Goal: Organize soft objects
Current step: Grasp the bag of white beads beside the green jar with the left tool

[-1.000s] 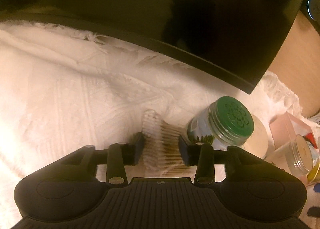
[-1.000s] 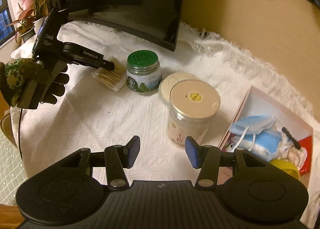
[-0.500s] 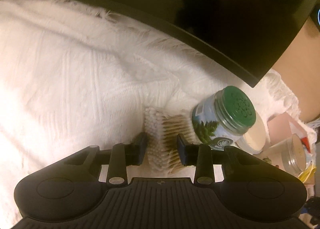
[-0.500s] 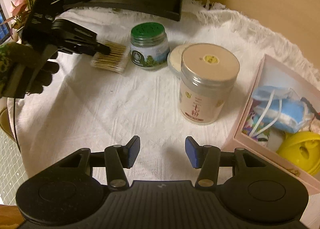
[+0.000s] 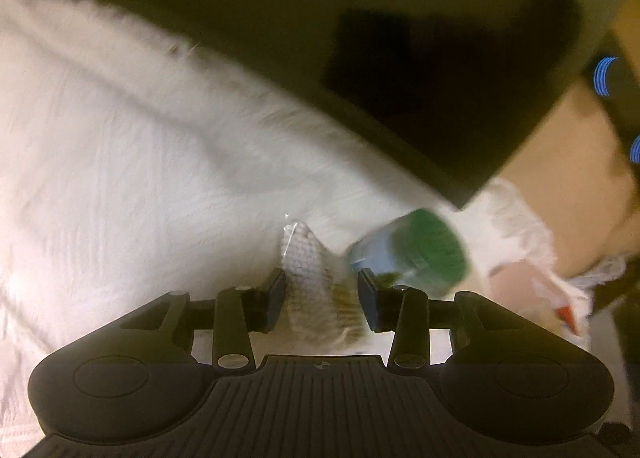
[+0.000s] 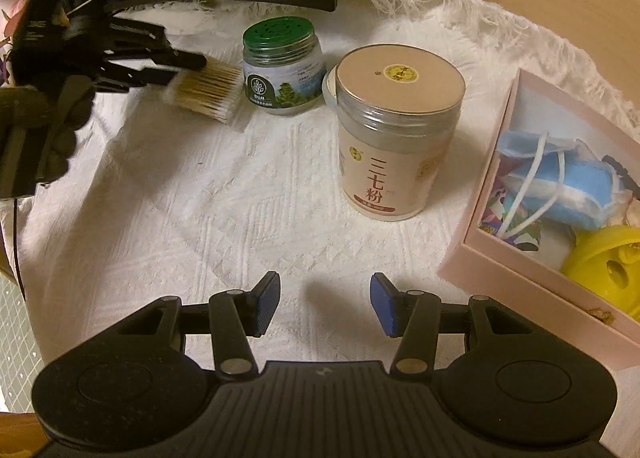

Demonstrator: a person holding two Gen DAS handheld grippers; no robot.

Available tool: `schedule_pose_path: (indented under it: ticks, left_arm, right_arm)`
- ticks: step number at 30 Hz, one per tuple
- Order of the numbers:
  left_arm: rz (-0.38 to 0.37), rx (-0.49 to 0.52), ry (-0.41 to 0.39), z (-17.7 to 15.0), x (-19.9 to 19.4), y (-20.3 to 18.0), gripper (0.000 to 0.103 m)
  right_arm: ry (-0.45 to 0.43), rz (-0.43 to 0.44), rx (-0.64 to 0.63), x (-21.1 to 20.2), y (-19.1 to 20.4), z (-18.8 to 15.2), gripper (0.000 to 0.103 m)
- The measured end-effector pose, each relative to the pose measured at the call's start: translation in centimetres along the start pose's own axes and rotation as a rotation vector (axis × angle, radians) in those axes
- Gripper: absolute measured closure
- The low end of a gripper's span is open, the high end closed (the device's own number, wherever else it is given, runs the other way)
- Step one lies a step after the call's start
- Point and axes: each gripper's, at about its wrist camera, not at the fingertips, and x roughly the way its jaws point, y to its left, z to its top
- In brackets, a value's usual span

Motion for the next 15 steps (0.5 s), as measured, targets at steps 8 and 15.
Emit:
schedule_pose_path:
  ticks: [8,15]
  left_arm:
    - [0.067,0.166,0.026,-0.4,1.8,-4.3,0.06]
    - [0.173,0.146,0.045,-0.6,4.3,-4.0,0.063]
  right_arm:
    - [0.014,-0.003,-0.004,0.2,0.7,-0.3,0.053]
    - [-0.016,-0.008,-0.006,-1.2,0.7,0.2,0.053]
